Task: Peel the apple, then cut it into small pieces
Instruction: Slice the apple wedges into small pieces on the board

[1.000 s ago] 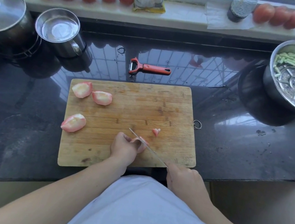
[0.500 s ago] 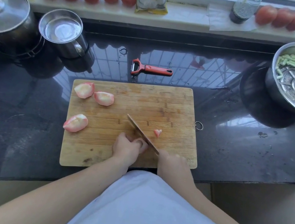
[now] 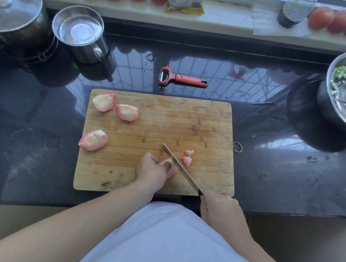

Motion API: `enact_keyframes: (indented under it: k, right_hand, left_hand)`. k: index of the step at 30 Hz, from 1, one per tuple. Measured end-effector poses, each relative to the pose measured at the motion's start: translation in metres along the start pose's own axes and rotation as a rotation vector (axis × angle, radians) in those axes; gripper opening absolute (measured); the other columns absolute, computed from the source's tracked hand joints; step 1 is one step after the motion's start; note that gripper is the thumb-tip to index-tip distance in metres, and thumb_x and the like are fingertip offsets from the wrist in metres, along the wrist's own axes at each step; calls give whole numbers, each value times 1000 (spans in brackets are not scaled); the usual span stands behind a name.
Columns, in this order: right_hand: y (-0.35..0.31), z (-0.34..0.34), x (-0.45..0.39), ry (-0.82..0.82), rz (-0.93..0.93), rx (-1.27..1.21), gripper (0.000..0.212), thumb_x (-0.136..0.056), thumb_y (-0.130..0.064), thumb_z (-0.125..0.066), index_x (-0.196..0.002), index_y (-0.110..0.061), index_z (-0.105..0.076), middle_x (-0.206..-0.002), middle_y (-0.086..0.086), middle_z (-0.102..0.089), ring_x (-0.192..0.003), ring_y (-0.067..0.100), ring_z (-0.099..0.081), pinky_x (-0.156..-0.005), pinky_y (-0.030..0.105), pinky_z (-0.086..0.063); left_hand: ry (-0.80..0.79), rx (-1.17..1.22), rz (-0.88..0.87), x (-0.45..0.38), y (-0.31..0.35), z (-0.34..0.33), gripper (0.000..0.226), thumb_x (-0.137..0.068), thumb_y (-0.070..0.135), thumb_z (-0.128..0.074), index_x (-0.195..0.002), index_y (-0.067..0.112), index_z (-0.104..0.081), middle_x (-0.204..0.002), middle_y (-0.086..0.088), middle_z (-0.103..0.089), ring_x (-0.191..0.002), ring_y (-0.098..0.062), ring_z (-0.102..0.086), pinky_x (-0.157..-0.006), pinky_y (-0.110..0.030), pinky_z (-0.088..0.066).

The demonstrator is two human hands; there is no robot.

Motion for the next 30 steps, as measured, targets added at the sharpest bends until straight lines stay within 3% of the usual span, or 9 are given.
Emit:
enact_keyframes:
  k: [6,14,19,24,27,30]
  right_hand:
    - [1,7,7,22,-24,-37,13,-97,-19,-51,-85,-13,-54,-72,6,-66,-68,37,-64,-62,45,-53]
    - [-1,6,5,-55,-1,19,17,-99,-23,-45,-106,-17,-60,-86,4,-69,-78,32,-66,-68,40,-55]
    - [2,4,8,-88,-20,18,16,-99,-21,-45,-106,-17,-59,-88,4,-69,-80,34,-67,-71,42,-55]
    - [-12,-7,-18,-174,-53,83,16,-94,-16,-45,-107,-14,-54,-96,12,-67,-90,38,-65,-66,37,-42]
    - [-27,-6,-39,-89,-36,21,12,-96,-16,-44,-102,-14,-53,-92,14,-65,-86,41,-63,-65,40,-42]
    - [-20,2,-31,-21,-35,-44,11,-99,-17,-44,-95,-13,-53,-84,12,-65,-79,39,-62,-61,40,-43]
  left_hand:
    - [13,-38,-15,-2,0,0,28,-87,34,-72,-91,16,-51,-94,-2,-62,-76,-16,-51,-59,-31,-34]
    - [18,-10,-14,0,2,0,31,-91,34,-73,-95,14,-50,-87,1,-61,-69,-10,-50,-56,-28,-32]
    - [5,-9,-4,1,3,1,32,-91,37,-72,-95,15,-49,-86,1,-61,-70,-10,-50,-56,-29,-32]
    - [18,-17,-15,-3,2,1,27,-88,34,-73,-94,17,-52,-94,0,-64,-80,-16,-57,-64,-32,-42]
    - [29,-24,-25,-3,3,2,29,-85,32,-74,-102,16,-56,-103,-3,-66,-94,-24,-62,-79,-35,-50]
    - [18,-39,-23,-4,1,1,27,-88,32,-72,-98,14,-54,-97,-3,-63,-82,-16,-56,-65,-33,-41]
Point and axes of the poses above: each hand's wrist, its own x-axis away from the middle knuckle, its own z-axis out of the back of the hand, y = z × x, the point moved 6 cm from there along -x, towards the middle knuckle
